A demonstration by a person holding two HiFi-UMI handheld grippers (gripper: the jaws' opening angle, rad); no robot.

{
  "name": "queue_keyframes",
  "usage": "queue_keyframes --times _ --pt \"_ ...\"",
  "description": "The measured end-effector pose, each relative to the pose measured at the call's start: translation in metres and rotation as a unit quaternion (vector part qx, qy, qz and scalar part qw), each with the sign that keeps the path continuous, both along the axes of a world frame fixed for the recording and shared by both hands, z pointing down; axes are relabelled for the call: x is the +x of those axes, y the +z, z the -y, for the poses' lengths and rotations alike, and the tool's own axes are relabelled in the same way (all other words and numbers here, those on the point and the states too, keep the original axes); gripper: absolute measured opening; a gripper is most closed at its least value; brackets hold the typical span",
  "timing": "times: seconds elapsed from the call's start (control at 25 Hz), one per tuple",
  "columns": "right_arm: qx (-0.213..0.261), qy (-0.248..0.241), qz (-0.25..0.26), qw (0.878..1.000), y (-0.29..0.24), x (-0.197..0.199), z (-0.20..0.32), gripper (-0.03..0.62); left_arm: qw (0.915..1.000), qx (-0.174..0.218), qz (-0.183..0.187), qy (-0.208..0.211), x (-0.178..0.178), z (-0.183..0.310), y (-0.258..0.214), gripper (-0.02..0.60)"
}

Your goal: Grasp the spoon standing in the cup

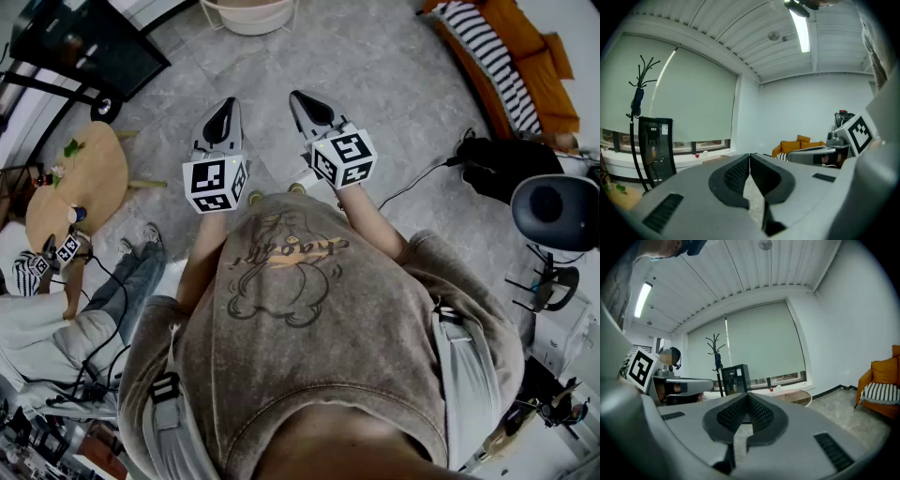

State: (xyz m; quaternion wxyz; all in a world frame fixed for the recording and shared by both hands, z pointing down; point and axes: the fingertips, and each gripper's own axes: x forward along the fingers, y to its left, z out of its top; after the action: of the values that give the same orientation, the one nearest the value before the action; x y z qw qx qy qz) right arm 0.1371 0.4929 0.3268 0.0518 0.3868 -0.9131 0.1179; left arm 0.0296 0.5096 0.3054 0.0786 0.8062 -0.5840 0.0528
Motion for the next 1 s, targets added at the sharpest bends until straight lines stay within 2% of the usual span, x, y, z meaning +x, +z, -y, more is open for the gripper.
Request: queue_keyframes --times 0.56,1.0 --pt "0.001 -0.018 0.014 1.000 -0.004 0.003 0.002 0.018 0.9999 -0.008 0.007 -0.008 0.009 0.003 0.003 0.018" --pt "-0.009 -0.034 0.005 0.999 0.015 0.037 0.010 0.018 0.9997 -0.012 -0.005 -0.023 0.040 0.016 0.020 0.018"
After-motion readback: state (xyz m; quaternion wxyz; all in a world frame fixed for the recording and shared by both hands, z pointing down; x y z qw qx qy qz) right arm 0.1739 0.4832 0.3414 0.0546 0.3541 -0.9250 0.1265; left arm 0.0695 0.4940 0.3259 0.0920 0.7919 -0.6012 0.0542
